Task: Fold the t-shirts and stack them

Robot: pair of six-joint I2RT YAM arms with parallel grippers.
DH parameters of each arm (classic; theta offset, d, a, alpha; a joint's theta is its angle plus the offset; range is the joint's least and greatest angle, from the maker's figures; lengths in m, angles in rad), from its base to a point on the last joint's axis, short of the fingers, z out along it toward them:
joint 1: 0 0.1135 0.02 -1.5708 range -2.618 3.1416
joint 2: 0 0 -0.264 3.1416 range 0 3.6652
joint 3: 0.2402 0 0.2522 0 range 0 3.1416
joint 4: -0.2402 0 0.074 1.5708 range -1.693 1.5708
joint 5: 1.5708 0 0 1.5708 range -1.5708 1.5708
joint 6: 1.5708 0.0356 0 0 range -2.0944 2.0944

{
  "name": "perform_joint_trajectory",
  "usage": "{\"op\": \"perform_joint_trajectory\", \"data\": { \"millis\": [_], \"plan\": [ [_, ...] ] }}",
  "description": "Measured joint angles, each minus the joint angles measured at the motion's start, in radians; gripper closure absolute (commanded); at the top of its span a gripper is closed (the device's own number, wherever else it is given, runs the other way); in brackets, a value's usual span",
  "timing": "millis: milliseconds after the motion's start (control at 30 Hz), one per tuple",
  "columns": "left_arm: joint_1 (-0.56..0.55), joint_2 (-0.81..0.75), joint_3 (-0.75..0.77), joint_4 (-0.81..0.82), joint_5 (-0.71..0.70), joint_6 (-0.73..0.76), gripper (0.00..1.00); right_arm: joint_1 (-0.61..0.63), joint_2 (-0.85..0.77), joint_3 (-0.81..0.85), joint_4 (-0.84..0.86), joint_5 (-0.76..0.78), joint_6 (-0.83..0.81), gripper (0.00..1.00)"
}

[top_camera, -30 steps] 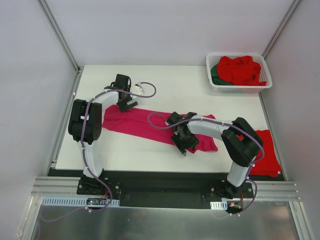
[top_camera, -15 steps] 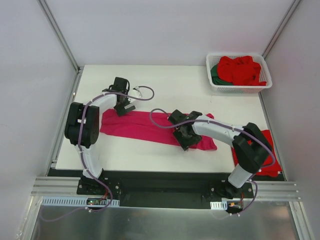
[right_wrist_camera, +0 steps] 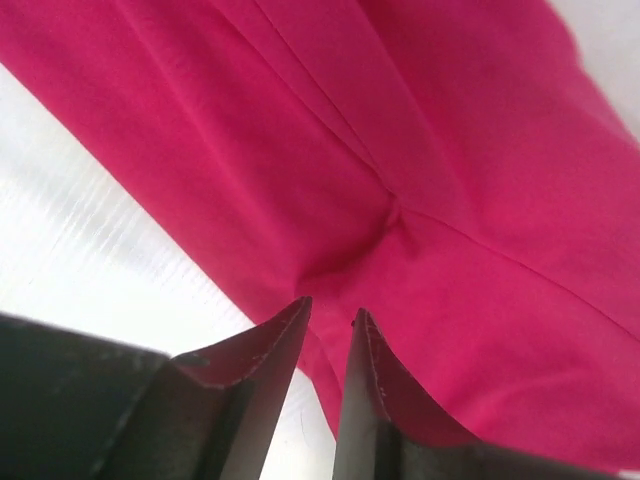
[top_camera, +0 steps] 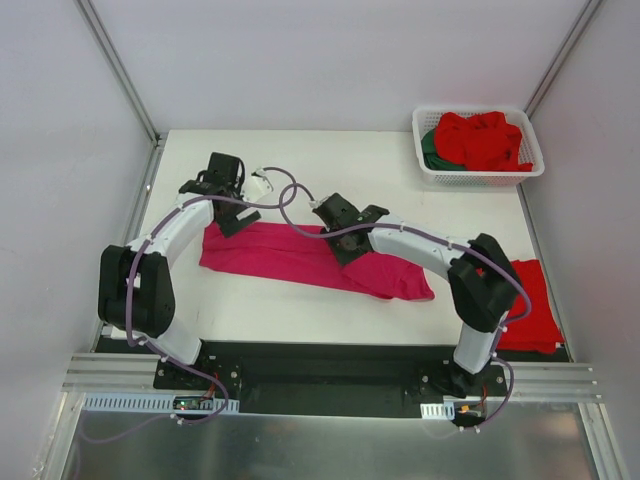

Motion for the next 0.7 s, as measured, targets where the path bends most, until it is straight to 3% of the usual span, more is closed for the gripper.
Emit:
{"op": "perform_joint_trajectory", "data": {
  "millis": [200, 700],
  "plan": [
    [0.0, 0.003, -0.075, -0.045, 0.006, -0.017, 0.01, 0.001, 0.062, 0.0, 0.063, -0.046, -0.013, 0.73],
    [0.017, 0.015, -0.092, -0.047, -0.042, -0.111, 0.01, 0.025, 0.102, 0.003, 0.195, -0.017, -0.048, 0.72]
  ]
}}
